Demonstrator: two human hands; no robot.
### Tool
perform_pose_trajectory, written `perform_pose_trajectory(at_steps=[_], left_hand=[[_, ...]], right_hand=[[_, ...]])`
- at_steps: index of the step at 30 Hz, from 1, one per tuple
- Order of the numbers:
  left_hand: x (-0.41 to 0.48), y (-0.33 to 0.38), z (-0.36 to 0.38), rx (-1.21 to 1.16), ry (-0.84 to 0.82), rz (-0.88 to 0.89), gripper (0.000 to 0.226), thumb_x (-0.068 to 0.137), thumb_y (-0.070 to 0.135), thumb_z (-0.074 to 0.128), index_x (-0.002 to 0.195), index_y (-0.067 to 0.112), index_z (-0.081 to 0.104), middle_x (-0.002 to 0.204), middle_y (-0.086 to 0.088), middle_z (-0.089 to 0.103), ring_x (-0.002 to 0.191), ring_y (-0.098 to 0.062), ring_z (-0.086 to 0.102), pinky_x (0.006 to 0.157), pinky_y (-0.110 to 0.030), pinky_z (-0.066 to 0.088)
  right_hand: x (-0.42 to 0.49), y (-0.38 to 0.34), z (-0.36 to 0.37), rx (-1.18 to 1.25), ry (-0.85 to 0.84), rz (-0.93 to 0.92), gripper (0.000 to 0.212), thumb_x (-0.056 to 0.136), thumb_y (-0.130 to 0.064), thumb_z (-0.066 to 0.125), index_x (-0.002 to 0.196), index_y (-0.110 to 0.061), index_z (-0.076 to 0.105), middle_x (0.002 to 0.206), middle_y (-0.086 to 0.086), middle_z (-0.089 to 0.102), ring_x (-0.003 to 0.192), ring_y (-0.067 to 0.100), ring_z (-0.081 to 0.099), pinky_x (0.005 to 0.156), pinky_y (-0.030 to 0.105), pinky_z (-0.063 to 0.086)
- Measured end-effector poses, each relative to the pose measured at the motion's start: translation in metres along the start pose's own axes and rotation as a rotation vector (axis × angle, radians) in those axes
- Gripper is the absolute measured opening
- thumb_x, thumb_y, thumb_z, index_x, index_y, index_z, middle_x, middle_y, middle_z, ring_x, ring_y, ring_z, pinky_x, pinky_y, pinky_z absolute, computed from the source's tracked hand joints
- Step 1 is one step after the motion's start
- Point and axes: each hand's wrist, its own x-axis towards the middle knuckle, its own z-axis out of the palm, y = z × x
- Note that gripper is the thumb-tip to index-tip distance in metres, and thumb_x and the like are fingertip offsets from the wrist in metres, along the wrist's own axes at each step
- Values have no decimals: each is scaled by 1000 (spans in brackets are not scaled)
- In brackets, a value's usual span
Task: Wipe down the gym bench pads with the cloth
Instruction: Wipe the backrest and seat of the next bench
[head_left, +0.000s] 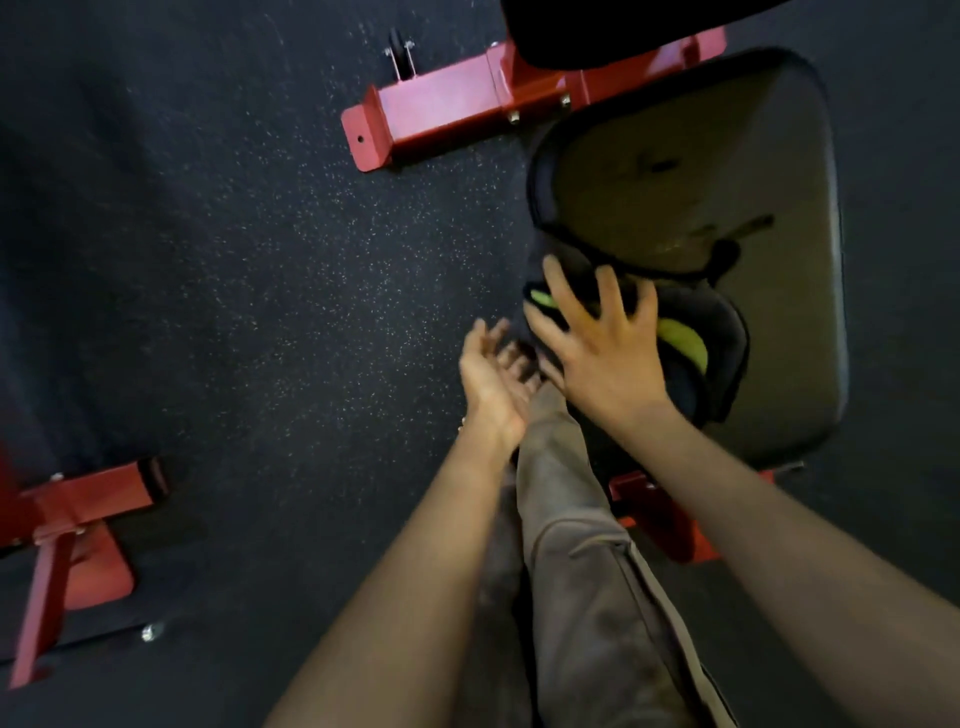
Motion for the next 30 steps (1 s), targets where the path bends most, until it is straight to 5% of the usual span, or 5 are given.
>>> perform_pose_trajectory(at_steps=[5, 12, 17, 23, 30], left_hand=[[-1, 7, 23, 342, -101, 84, 56, 99, 49, 23, 142, 17, 40, 148, -7, 38, 138, -23, 31, 111, -42, 22], [-14, -7, 41, 277, -176, 59, 56, 99, 49, 30, 145, 17, 35, 147, -7, 39, 136, -23, 35, 109, -41, 29], [-11, -6, 45, 367, -117, 311, 39, 101, 32, 37, 131, 10, 51, 127, -6, 59, 118, -16, 54, 107, -35, 37], [-16, -25, 57, 900, -61, 617, 53, 101, 28, 40, 149, 14, 22, 157, -3, 18, 143, -14, 18, 115, -26, 16], [-7, -24, 43, 1178, -155, 933, 58, 98, 37, 33, 148, 9, 24, 159, -5, 9, 142, -9, 12, 112, -17, 11]], right_hand=[[-122, -7, 3, 33, 61, 55, 44, 87, -36, 63, 130, -25, 59, 148, 11, 40, 118, 41, 40, 91, 59, 33], [-117, 4, 3, 81, 91, 79, 46, 93, -45, 50, 136, -28, 49, 148, 11, 40, 117, 41, 41, 87, 58, 35], [-29, 45, -6, 138, 65, 146, 63, 81, -44, 61, 140, -32, 45, 148, 10, 43, 121, 40, 46, 87, 60, 42], [-90, 66, -13, 184, -6, 708, 57, 92, -51, 42, 146, -35, 36, 156, 6, 29, 123, 43, 40, 89, 59, 37], [-42, 35, -3, 167, 16, 244, 67, 80, -51, 57, 142, -32, 41, 150, 7, 40, 120, 40, 40, 87, 61, 38]])
